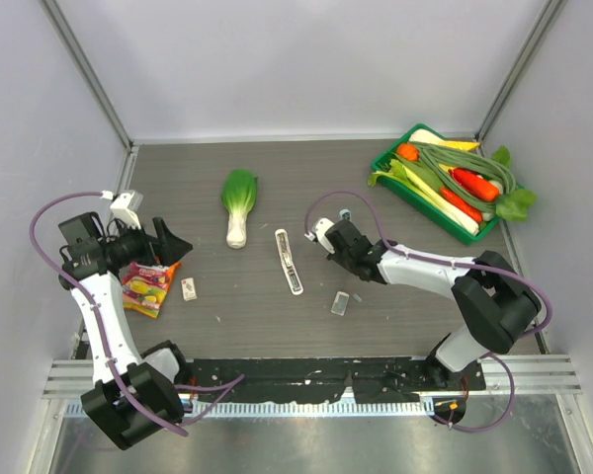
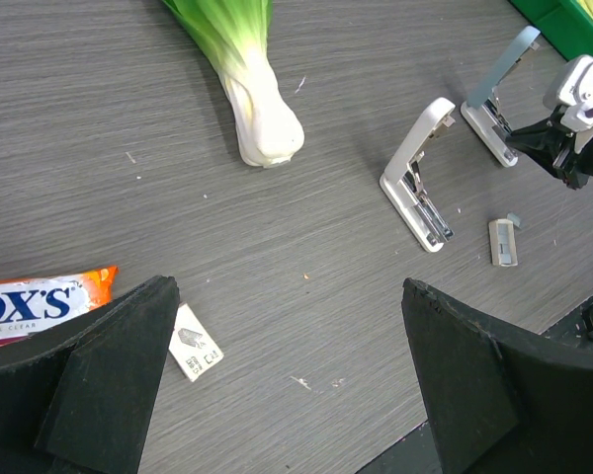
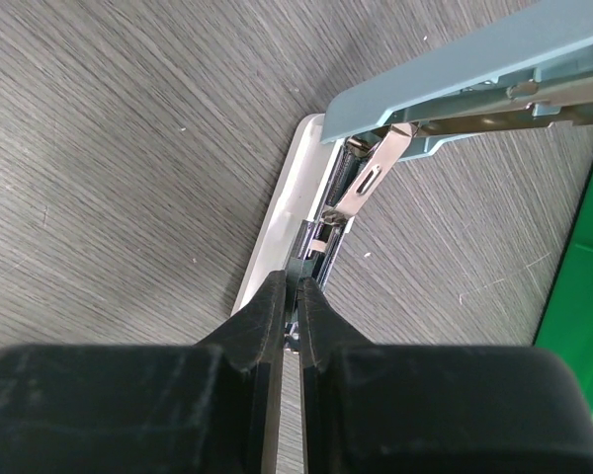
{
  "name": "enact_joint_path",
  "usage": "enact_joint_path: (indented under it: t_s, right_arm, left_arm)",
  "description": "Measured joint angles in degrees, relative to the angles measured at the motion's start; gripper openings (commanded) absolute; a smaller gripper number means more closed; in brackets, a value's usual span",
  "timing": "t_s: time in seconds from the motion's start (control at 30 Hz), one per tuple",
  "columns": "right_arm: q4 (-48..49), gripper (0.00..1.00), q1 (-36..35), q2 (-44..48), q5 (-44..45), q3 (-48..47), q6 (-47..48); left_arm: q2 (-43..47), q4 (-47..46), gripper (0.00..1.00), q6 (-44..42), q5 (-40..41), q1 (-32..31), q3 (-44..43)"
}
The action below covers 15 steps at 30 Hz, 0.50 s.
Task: Load the staples into the stapler
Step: Adjust the staple in the stapler.
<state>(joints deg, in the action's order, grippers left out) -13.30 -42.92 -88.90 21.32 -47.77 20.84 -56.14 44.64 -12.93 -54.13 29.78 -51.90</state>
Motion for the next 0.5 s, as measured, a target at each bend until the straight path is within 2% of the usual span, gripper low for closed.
enact_joint_path:
  t_s: [0.5]
  right_arm:
    - [0.83,0.12,-1.38,0.00,2.23,0.90,1.81]
  left_arm:
    - [0.00,0.00,1.00,-0.13,-0.22,0.35,0.00]
